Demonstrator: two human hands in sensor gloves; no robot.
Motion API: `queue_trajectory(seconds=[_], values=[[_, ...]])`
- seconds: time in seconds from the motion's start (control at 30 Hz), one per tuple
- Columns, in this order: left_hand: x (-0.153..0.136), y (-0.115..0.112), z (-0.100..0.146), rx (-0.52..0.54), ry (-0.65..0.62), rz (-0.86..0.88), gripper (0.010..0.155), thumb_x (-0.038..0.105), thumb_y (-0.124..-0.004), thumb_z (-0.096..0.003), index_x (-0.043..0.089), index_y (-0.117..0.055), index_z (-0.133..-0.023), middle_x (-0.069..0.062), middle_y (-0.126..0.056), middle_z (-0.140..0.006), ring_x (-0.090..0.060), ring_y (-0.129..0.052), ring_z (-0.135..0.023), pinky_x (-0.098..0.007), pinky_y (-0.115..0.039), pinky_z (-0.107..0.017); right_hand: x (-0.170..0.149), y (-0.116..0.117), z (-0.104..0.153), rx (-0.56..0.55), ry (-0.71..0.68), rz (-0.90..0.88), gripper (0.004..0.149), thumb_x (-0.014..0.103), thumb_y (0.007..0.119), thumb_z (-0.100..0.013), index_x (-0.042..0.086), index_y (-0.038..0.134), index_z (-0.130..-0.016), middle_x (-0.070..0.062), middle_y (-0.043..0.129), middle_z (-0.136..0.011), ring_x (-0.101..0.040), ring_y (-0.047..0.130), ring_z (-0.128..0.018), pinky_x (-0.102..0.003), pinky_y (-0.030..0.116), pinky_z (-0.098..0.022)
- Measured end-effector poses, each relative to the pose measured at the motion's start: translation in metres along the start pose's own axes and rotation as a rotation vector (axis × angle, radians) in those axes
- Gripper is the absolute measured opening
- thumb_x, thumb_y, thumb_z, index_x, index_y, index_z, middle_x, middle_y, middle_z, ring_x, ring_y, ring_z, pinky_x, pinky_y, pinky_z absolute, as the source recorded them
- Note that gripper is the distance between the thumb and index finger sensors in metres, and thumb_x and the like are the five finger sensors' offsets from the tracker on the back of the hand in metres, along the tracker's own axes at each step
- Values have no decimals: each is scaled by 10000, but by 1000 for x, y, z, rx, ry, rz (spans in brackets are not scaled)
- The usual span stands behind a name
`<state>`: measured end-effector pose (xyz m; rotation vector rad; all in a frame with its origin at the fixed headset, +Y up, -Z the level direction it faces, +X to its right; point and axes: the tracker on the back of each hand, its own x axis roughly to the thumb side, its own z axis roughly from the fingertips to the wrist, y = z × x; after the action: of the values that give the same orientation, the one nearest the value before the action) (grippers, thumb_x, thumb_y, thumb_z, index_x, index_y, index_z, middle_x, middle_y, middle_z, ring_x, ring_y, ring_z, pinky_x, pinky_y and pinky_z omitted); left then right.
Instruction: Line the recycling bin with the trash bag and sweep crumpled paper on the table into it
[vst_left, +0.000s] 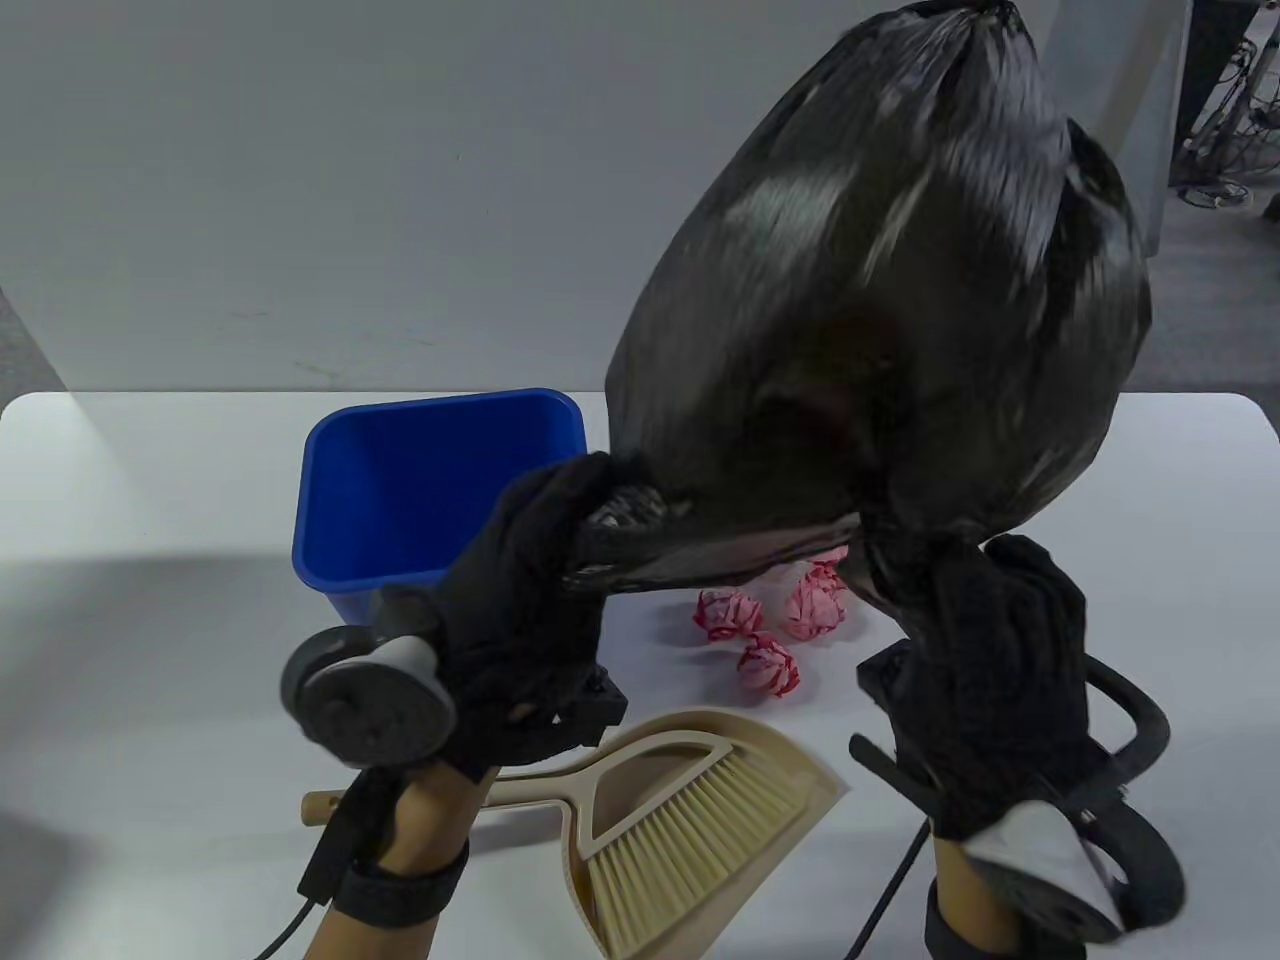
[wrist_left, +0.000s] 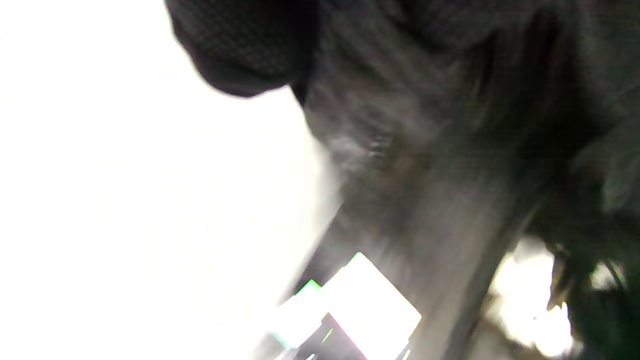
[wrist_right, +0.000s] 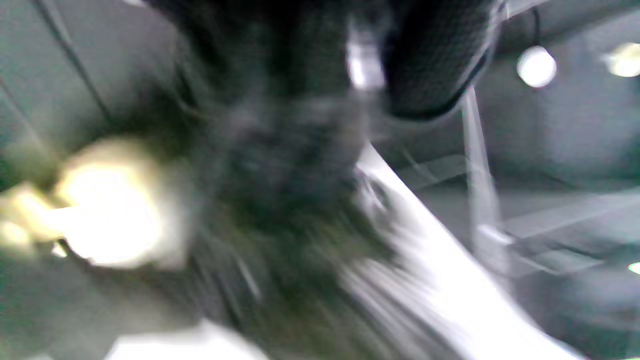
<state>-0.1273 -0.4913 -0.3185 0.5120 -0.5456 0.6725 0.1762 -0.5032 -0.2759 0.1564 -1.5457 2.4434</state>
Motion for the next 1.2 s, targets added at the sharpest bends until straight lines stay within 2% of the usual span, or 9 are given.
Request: queue_trajectory(seconds=[0.07,0.1,0.17,0.27,0.33,0.43,0.67,1.0,1.2], values=[[-36,-43,11,-376,104,103,436,396,-707,-639,282,-687,-1060,45,-867,-917,-43,-975,-482,-344,-886,-417,-35,62,29,599,193,-245,424,344,603,-645,225,614,-1051,71,929,-613,-91,918,-369,-485,814,-552],[-48,-56,25,-323,171,213,436,407,-736,-620,224,-760,-1016,26,-939,-806,-51,-981,-371,-356,-889,-337,-45,80,49,596,282,-419,428,351,601,-657,178,627,-1047,70,936,-565,-93,913,-328,-477,827,-522],[-72,-77,48,-183,286,383,437,408,-794,-578,128,-887,-901,12,-1020,-564,-70,-964,-178,-384,-879,-187,-59,104,85,333,537,-600,426,322,678,-612,78,773,-948,42,965,-373,-115,888,-156,-485,866,-377],[-85,-76,51,-277,356,364,476,488,-716,-595,120,-932,-804,84,-1021,-454,-44,-949,-104,-366,-882,-144,-64,108,84,633,508,-601,421,366,624,-641,118,728,-965,94,942,-418,-80,893,-207,-450,865,-433],[-89,-70,60,-134,400,348,497,506,-705,-584,115,-970,-737,93,-1027,-396,-42,-942,-58,-366,-881,-110,-61,105,90,456,530,-497,417,369,651,-611,117,783,-917,96,952,-369,-82,893,-165,-448,877,-398],[-99,-66,68,-127,477,367,513,516,-675,-593,121,-978,-716,97,-1031,-390,-47,-950,-57,-370,-885,-117,-60,109,97,579,535,-512,417,388,635,-618,128,782,-908,98,949,-387,-86,900,-186,-455,870,-416],[-122,-46,79,-17,621,491,500,497,-688,-597,108,-968,-740,85,-1029,-407,-51,-955,-73,-377,-887,-133,-70,103,110,460,688,-626,414,401,623,-616,129,799,-873,80,956,-399,-109,916,-206,-481,856,-433],[-122,-60,74,-283,657,473,483,440,-706,-606,117,-864,-929,77,-1032,-453,-52,-971,-100,-378,-896,-159,-64,110,115,501,756,-920,441,465,589,-611,166,842,-813,57,980,-415,-136,944,-232,-506,843,-461],[-127,-66,76,-365,712,393,561,520,-644,-604,89,-981,-728,91,-1048,-347,-73,-958,-28,-386,-889,-120,-88,106,128,358,1022,-1009,456,492,556,-621,178,852,-767,89,971,-375,-112,934,-201,-480,854,-457]])
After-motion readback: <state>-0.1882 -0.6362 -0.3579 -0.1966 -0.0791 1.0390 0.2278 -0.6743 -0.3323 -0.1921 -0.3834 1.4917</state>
